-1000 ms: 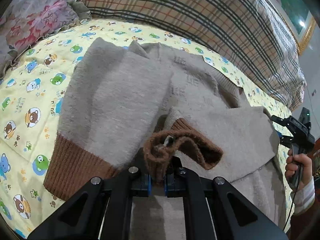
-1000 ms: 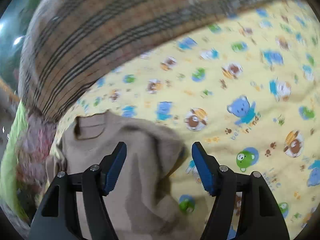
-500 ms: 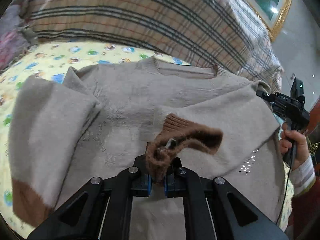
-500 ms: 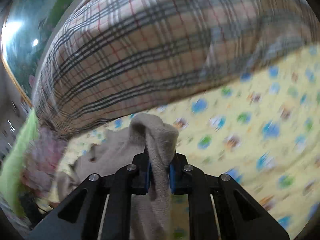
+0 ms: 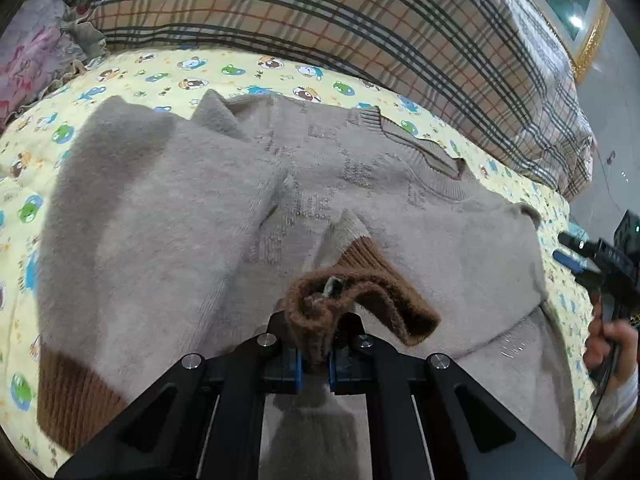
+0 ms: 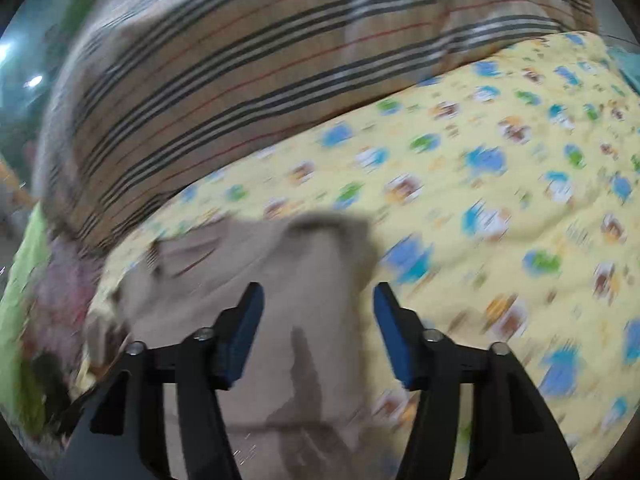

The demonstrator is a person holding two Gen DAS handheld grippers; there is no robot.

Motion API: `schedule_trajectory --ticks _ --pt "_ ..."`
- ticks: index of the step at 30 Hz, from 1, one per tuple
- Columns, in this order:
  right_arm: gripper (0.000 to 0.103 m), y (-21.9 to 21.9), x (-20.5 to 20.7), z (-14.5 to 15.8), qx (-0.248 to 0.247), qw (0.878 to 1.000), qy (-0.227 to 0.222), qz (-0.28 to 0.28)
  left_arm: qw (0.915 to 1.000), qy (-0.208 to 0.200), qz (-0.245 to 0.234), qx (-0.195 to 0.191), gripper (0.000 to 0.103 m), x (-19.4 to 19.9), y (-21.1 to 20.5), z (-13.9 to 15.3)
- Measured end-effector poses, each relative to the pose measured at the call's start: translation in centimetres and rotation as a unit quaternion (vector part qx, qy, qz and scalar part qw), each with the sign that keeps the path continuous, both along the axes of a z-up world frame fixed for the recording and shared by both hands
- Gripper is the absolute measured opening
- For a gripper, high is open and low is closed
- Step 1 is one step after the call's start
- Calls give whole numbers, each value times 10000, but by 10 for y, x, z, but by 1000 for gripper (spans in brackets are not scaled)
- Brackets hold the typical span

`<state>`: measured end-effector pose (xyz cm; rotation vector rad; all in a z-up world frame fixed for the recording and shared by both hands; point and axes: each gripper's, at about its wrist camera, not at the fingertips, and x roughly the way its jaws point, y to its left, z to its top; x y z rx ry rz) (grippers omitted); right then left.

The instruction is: Fold small clothes

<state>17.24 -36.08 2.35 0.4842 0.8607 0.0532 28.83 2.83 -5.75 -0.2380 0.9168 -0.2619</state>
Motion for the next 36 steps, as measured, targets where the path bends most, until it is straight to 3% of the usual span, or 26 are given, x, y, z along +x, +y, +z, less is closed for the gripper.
schedule_trajectory --ticks 3,7,11,15,17,18,19,20,23,26,29,30,34,36 --pt "62 26 -12 -2 208 9992 -35 326 9994 -82 93 -310 6 -30 23 13" --pt "63 42 -1 -10 -87 9986 78 509 9996 158 195 -126 6 -43 39 3" --pt "63 44 11 -10 -459 9987 124 162 9982 272 414 -337 6 -40 53 -2" --pt "63 18 42 -20 -266 9989 333 -169 9989 297 267 -229 6 -46 46 -5" --pt "62 5 64 -33 120 9981 552 -227 9988 345 179 -289 6 -51 42 -6" --pt "43 4 72 -37 261 9977 606 -144 9987 376 139 -303 6 -52 39 -6" --pt "15 7 83 -41 284 9973 658 130 9987 381 85 -320 6 -55 37 -5" --pt "13 8 89 -38 15 9977 662 160 9987 368 -4 -362 6 -54 31 -2" --pt "12 1 91 -25 -414 9982 442 -14 9979 250 -241 -540 7 -54 19 5" --pt "11 -22 90 -29 -448 9965 556 -427 9989 304 -213 -271 7 -48 11 -1" --pt "30 -31 70 -28 -347 9947 690 -681 9977 564 -31 -377 7 -41 18 -15" --pt "30 -25 59 -22 -406 9954 569 -655 9978 549 -15 -381 7 -41 19 -16" --pt "33 22 13 -5 -24 9996 28 280 9988 438 -41 -200 7 -40 12 -13" --pt "37 45 3 -18 52 9973 252 689 9992 377 -42 -83 8 -38 10 -11"
